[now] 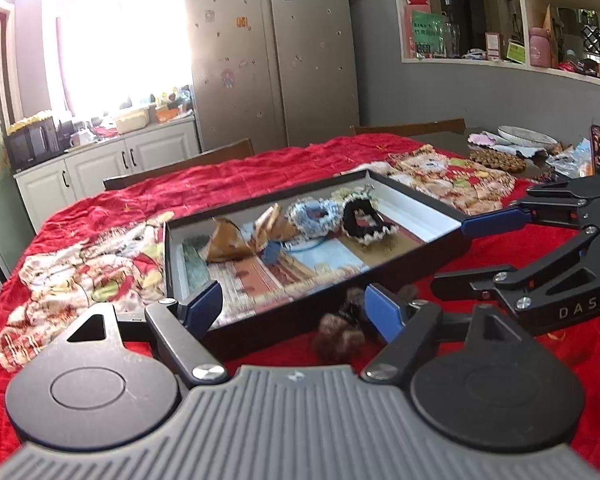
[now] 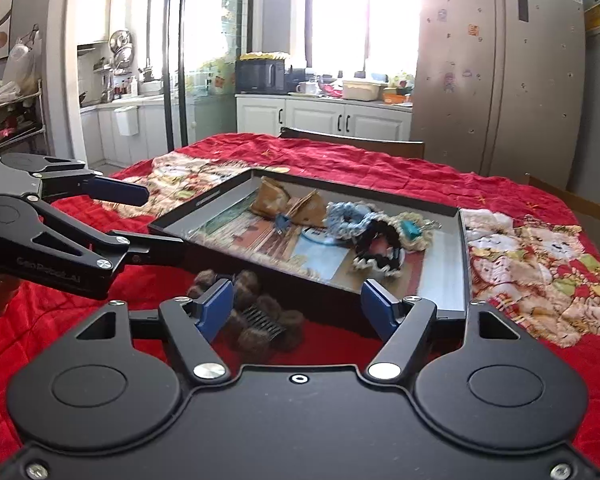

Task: Organize objects
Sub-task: 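Move left tool to brown pompom hair tie while right tool reaches the other pompom tie, then close left tool on brown pompom tie while right tool grasps pompom tie with comb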

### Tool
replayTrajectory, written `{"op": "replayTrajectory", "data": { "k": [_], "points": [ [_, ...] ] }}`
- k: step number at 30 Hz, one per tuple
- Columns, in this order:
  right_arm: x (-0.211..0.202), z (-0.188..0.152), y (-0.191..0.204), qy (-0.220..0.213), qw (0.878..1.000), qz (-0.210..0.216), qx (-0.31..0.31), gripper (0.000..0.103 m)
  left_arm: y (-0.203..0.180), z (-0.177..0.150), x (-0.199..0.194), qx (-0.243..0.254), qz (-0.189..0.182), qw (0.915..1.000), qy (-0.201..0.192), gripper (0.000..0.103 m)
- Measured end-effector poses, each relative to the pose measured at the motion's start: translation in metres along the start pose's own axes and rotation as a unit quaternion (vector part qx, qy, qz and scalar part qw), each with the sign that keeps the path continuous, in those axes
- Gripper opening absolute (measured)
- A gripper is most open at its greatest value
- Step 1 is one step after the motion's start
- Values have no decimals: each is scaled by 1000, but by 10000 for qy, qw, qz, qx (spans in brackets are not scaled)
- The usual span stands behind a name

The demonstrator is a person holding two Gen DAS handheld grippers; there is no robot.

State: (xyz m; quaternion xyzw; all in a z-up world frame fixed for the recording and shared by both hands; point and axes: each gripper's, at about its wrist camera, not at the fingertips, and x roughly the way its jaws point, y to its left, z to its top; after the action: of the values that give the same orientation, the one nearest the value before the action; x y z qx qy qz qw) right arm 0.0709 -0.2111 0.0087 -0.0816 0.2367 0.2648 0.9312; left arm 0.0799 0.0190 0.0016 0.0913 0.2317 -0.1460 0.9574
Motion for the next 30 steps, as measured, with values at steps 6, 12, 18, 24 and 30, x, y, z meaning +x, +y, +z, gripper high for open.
{"op": "replayTrajectory", "data": {
  "k": [6, 12, 18, 24, 30],
  "points": [
    [9, -11, 5, 108, 9998, 185, -63, 70, 0, -11, 4, 133, -3, 9998, 129, 86],
    [22, -18, 12, 217, 9991, 284, -242, 70, 0, -19, 10, 152, -130, 9995, 262, 86],
    [40, -20, 14, 351, 9984, 247, -381, 70, -4, -22, 20, 261, -223, 9987, 364, 82],
    [54, -22, 4, 475, 9976, 317, -394, 70, -1, -23, 31, 173, -416, 9979, 466, 81],
    [65, -21, 3, 587, 9961, 460, -479, 59, -4, -21, 39, 205, -497, 9974, 488, 80]
  ]
}}
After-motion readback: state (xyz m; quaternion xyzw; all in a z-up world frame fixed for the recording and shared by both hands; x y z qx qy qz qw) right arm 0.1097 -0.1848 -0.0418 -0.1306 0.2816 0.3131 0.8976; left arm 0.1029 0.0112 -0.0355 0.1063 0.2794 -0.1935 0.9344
